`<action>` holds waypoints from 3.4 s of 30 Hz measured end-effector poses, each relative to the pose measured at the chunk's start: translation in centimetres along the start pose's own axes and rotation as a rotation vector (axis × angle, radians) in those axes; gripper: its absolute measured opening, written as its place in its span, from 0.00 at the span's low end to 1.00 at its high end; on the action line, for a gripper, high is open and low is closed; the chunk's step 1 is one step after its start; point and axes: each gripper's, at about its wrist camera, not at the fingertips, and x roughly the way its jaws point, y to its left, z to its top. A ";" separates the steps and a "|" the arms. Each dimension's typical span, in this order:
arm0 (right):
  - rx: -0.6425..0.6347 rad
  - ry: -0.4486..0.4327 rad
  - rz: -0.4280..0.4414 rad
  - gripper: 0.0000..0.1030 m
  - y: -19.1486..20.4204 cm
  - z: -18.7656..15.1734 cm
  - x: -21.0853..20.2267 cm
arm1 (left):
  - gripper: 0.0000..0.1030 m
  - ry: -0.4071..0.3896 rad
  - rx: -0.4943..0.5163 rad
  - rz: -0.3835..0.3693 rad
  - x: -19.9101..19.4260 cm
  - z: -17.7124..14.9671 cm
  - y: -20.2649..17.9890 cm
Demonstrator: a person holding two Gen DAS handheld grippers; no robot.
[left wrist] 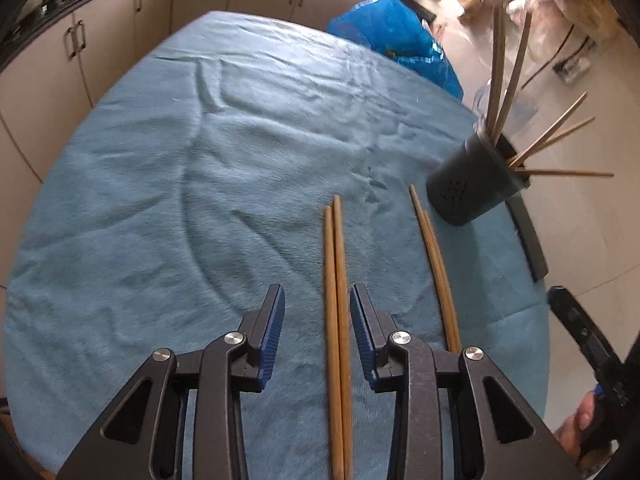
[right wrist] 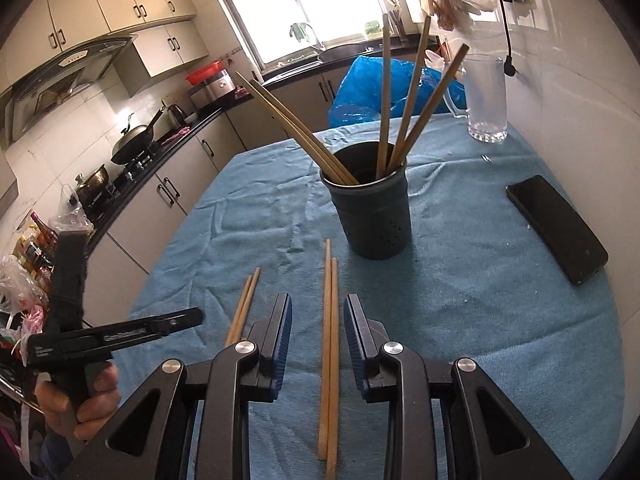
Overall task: Organize utensils
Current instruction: 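Move both tools back to the remaining chopsticks on the cloth, then close the left tool on a chopstick while the right tool grasps another chopstick, then lift both chopsticks upright and carry them over the black holder cup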
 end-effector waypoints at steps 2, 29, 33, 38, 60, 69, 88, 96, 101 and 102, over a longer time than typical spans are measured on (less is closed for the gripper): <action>0.003 0.001 0.000 0.29 -0.2 0.0 0.0 | 0.26 0.021 0.009 0.004 1.1 0.2 -0.4; -0.040 0.097 -0.024 0.29 0.3 -1.0 3.8 | 0.08 0.027 0.027 0.125 3.5 0.8 -0.4; -0.111 0.144 0.009 0.28 1.5 -1.7 5.2 | 0.08 0.020 -0.013 0.116 2.5 0.2 1.4; -0.122 0.200 0.009 0.27 1.9 -2.3 7.6 | 0.08 0.019 -0.028 0.111 1.8 -0.4 2.4; -0.203 0.354 -0.050 0.09 2.7 -4.6 8.2 | 0.08 0.008 -0.021 0.090 1.6 -0.5 2.7; -0.198 0.320 -0.060 0.13 2.7 -1.0 10.5 | 0.08 0.018 -0.019 0.093 1.6 -0.3 2.5; -0.201 0.119 0.015 0.07 5.0 2.1 6.7 | 0.06 -0.146 0.040 0.080 -3.9 0.3 0.5; -0.204 -0.142 0.064 0.07 6.3 1.9 -1.2 | 0.06 -0.256 0.077 0.064 -9.2 -0.4 -1.9; -0.191 -0.194 0.069 0.07 6.2 1.6 -2.7 | 0.06 -0.292 0.089 0.062 -11.0 -0.6 -2.7; -0.187 -0.196 0.069 0.07 6.0 1.7 -3.1 | 0.06 -0.297 0.091 0.063 -11.3 -0.6 -2.8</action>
